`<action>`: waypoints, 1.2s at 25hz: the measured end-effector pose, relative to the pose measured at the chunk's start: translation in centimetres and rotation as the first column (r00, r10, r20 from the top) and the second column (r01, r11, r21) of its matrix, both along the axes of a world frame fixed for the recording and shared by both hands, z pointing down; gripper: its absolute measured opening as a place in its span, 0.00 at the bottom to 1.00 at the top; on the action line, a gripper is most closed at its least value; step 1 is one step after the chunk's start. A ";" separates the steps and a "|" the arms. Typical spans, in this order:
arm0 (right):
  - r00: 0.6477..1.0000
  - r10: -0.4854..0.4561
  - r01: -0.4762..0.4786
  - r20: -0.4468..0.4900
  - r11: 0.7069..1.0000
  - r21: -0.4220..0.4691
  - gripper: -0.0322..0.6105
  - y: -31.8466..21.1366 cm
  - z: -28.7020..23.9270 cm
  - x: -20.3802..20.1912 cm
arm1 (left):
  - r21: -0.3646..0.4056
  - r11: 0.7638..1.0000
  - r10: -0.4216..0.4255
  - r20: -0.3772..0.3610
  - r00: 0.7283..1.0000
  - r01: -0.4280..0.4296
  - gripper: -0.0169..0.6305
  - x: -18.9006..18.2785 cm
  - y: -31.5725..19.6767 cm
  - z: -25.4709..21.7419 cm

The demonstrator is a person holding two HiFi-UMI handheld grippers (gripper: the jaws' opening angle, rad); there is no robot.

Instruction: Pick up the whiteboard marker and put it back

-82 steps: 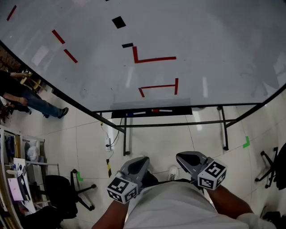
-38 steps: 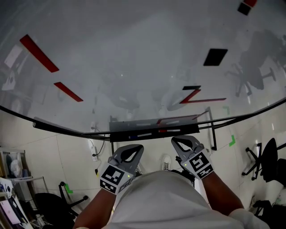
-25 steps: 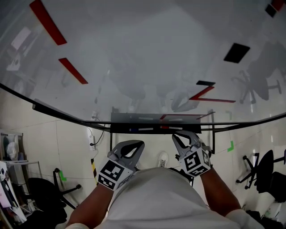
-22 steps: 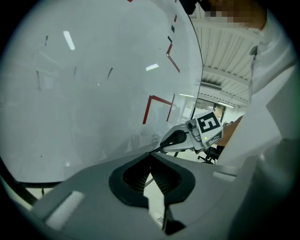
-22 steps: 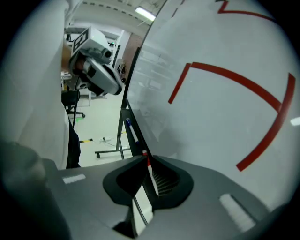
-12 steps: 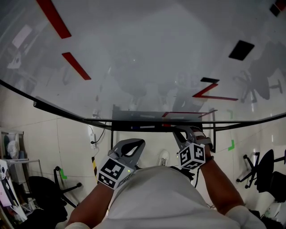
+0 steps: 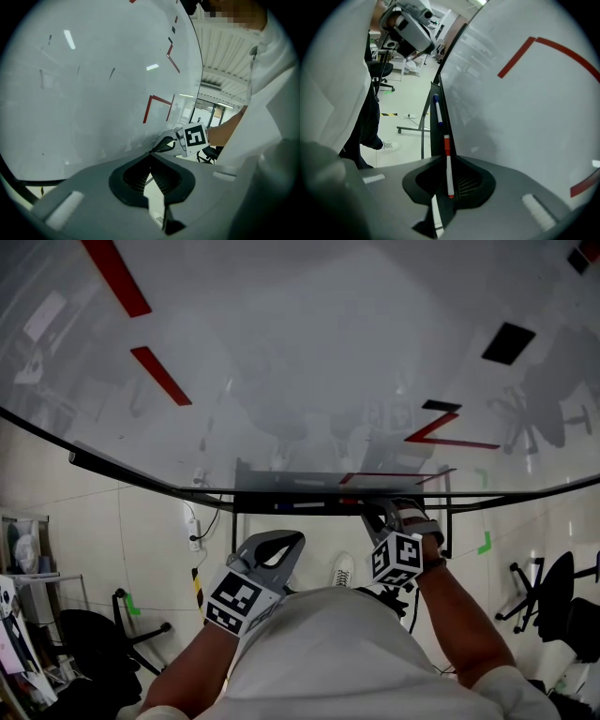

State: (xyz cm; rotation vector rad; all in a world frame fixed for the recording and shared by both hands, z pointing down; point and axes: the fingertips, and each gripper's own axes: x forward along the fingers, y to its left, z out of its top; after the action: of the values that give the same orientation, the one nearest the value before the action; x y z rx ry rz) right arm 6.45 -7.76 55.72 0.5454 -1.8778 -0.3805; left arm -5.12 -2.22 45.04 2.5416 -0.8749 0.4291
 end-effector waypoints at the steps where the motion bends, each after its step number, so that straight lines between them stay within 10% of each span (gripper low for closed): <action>1: 1.000 -0.004 0.004 -0.008 1.000 -0.002 0.11 -0.1 0.2 0.0 | 0.000 1.000 0.000 0.000 1.000 0.000 0.05 0.0 0.0 0.0; 30: 0.990 -0.069 0.066 -0.125 0.997 -0.028 0.11 -0.8 2.2 -0.4 | -0.009 1.000 -0.001 -0.002 1.000 0.001 0.05 -0.2 0.1 0.1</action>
State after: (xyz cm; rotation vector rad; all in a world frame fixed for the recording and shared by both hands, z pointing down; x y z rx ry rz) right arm 6.10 -8.56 57.87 0.4325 -1.7798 -0.4268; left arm -5.37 -2.08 45.16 2.5331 -0.8713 0.4298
